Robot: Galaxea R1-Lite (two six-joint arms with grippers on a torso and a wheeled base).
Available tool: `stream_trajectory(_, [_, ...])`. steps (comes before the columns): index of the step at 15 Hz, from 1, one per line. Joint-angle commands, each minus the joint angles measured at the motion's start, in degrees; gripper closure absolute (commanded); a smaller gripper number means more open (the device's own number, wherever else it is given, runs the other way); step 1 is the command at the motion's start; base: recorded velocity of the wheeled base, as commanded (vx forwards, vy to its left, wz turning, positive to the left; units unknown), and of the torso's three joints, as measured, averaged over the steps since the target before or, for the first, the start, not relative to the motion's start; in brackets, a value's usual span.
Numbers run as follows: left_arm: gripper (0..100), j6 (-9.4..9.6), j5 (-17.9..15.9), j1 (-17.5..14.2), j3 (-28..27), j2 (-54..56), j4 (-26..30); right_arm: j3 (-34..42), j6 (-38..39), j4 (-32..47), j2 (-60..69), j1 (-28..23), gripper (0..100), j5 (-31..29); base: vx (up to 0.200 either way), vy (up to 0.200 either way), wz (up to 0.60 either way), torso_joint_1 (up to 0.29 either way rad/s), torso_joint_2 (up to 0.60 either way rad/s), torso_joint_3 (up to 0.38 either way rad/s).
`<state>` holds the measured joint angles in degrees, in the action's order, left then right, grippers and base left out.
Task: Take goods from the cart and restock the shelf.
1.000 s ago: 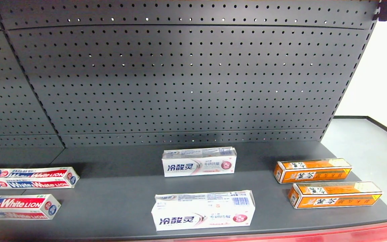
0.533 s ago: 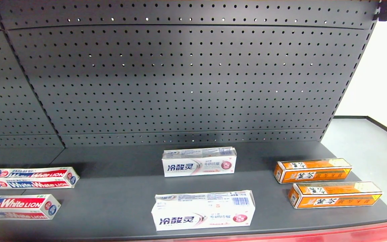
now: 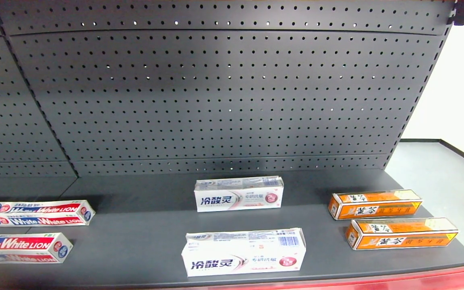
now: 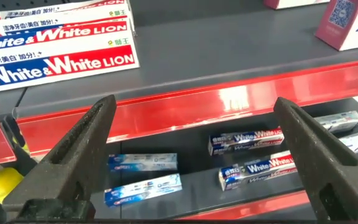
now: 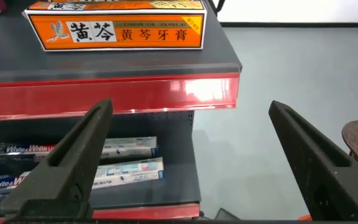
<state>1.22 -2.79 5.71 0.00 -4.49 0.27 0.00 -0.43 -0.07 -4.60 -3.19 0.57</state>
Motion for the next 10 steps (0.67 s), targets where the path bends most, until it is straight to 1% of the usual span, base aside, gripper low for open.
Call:
stream_trajectory(1, [0,0.01,0.0,0.0,0.0,-0.2,0.0,0.0,0.0,0.0,0.0,-0.1,0,0.0,0.000,0.000,0.00,0.000,0.00,0.000])
stream_trajectory(6, [0,-0.43,0.0,0.2,-0.1,-0.2,0.0,0.0,-0.1,0.0,0.0,-0.1,0,0.1,0.000,0.000,0.00,0.000,0.00,0.000])
stream_trajectory(10, [0,-0.34,-0.1,0.2,-0.1,-0.2,0.1,0.0,0.0,0.0,0.0,-0.1,0,0.0,0.000,0.000,0.00,0.000,0.00,0.000])
